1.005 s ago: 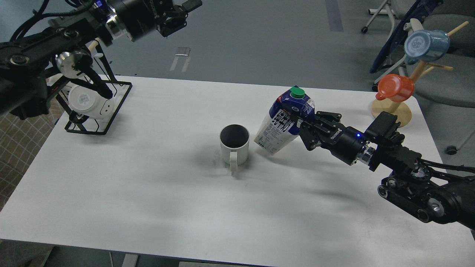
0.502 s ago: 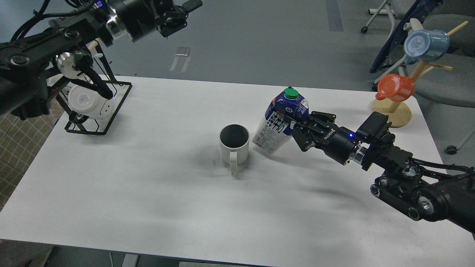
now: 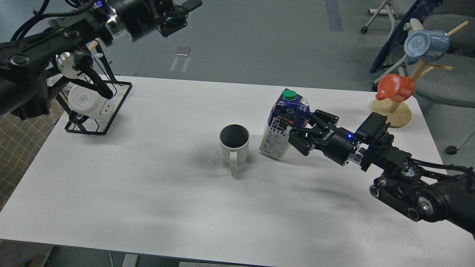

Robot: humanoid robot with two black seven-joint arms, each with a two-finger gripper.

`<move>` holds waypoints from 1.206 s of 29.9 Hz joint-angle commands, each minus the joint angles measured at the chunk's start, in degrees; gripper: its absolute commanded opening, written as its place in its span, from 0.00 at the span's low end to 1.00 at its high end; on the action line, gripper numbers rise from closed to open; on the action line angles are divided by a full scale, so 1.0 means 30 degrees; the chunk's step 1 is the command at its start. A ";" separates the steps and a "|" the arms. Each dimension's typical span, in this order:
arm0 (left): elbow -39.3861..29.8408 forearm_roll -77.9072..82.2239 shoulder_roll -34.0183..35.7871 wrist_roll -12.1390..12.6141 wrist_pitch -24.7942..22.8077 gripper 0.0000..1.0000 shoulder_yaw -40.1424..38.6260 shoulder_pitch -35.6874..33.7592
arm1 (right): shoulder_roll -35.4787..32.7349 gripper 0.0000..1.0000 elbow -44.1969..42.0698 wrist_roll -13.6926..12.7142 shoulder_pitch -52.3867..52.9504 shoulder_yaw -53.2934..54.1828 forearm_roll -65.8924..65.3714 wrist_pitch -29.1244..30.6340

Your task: Place cup and milk with both arms

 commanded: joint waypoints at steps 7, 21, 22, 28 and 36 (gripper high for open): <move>-0.0017 0.0000 0.0030 0.0000 0.0000 0.93 0.0000 -0.0011 | -0.1926 0.72 0.1408 0.0000 -0.0237 -0.0005 0.0012 0.0000; -0.0017 0.0029 0.0001 0.0000 0.0000 0.93 -0.0029 -0.0011 | -0.5877 0.74 0.5211 0.0000 -0.1202 0.0111 0.0012 0.0000; -0.0017 0.0029 0.0001 0.0000 0.0000 0.93 -0.0029 -0.0011 | -0.6290 0.74 0.5624 0.0000 -0.1204 0.0141 0.0041 0.0000; -0.0017 0.0029 0.0030 0.0000 0.0000 0.93 0.0000 -0.0011 | -0.9894 0.74 0.8556 0.0000 -0.1029 0.1661 0.0538 0.0000; 0.0247 0.0058 -0.0029 0.0000 0.0000 0.96 0.0000 -0.0041 | -1.1128 0.73 0.8588 0.0000 0.1579 0.5854 0.5607 0.0368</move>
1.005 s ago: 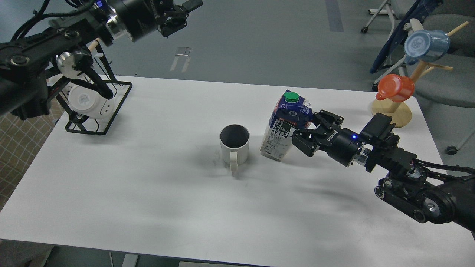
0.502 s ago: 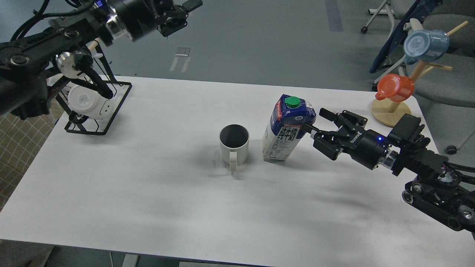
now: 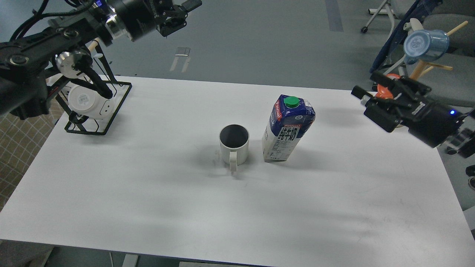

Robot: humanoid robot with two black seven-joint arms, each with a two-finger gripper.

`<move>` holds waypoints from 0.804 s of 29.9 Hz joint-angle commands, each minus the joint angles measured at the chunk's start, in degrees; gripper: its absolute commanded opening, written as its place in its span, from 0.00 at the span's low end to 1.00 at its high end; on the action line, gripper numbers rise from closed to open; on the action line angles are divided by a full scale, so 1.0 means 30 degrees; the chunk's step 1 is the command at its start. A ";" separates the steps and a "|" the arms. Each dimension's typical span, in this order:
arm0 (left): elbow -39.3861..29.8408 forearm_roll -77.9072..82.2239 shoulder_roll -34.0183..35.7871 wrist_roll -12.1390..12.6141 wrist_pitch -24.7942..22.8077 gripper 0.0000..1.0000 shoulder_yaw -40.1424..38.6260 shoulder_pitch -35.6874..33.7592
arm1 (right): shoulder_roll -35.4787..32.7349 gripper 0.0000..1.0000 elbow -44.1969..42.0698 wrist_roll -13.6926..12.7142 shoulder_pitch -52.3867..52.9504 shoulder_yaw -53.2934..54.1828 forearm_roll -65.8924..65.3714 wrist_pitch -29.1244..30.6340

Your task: Place cup and milk with both arms

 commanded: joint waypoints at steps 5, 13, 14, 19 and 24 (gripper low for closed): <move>0.1285 -0.0142 -0.0721 0.0000 0.0000 0.96 -0.0078 -0.0054 | 0.0939 0.73 -0.2850 0.0001 0.4444 0.1755 0.6922 0.4543; 0.4889 -0.0523 -0.3241 0.0000 0.0000 0.96 -0.2272 0.0004 | 0.7589 1.00 -0.9734 0.0001 0.7759 0.1754 1.3347 0.7539; 0.5357 -0.0582 -0.3505 0.0000 0.0000 0.96 -0.2594 0.0091 | 0.8321 1.00 -1.0642 0.0001 0.7994 0.1754 1.3787 0.7685; 0.9429 -0.0934 -0.6287 0.1889 0.0000 0.96 -0.6225 0.0678 | 1.3246 1.00 -1.6037 0.0001 0.8904 0.2338 1.8355 0.9119; 1.0752 -0.0875 -0.7520 0.2654 0.0000 0.96 -0.7285 0.1496 | 1.6145 1.00 -1.8031 0.0001 0.8263 0.3715 2.0910 0.9856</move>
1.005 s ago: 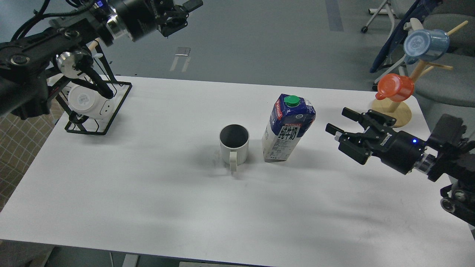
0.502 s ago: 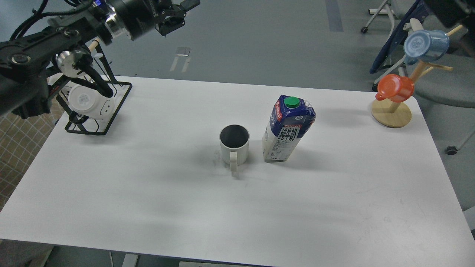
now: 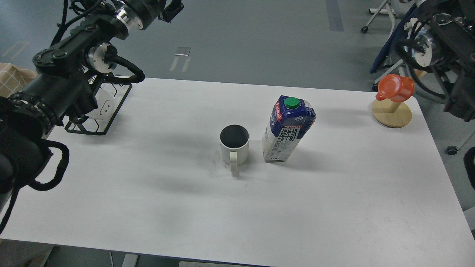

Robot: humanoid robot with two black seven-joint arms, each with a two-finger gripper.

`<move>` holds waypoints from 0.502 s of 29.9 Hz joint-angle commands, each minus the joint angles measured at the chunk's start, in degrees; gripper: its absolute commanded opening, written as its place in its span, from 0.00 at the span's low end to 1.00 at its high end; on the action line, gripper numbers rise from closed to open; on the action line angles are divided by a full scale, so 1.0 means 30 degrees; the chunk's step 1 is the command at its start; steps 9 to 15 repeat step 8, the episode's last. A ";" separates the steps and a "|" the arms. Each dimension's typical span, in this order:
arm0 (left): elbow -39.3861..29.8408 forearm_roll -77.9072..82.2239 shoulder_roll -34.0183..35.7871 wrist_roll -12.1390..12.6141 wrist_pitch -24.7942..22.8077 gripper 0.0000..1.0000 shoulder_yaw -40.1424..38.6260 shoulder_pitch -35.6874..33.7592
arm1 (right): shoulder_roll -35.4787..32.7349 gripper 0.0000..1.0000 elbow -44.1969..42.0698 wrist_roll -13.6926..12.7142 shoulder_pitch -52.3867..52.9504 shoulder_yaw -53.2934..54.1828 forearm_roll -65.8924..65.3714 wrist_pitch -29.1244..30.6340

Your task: Place cup and milk with both arms

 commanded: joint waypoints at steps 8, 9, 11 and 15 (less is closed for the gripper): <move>0.0421 0.0032 -0.1042 0.0261 -0.0006 0.96 -0.0320 0.0850 | 0.2646 1.00 -0.0797 0.0005 -0.1821 0.2017 0.1079 0.0050; 0.0421 0.0032 -0.1042 0.0261 -0.0006 0.96 -0.0320 0.0850 | 0.2646 1.00 -0.0797 0.0005 -0.1821 0.2017 0.1079 0.0050; 0.0421 0.0032 -0.1042 0.0261 -0.0006 0.96 -0.0320 0.0850 | 0.2646 1.00 -0.0797 0.0005 -0.1821 0.2017 0.1079 0.0050; 0.0421 0.0032 -0.1042 0.0261 -0.0006 0.96 -0.0320 0.0850 | 0.2646 1.00 -0.0797 0.0005 -0.1821 0.2017 0.1079 0.0050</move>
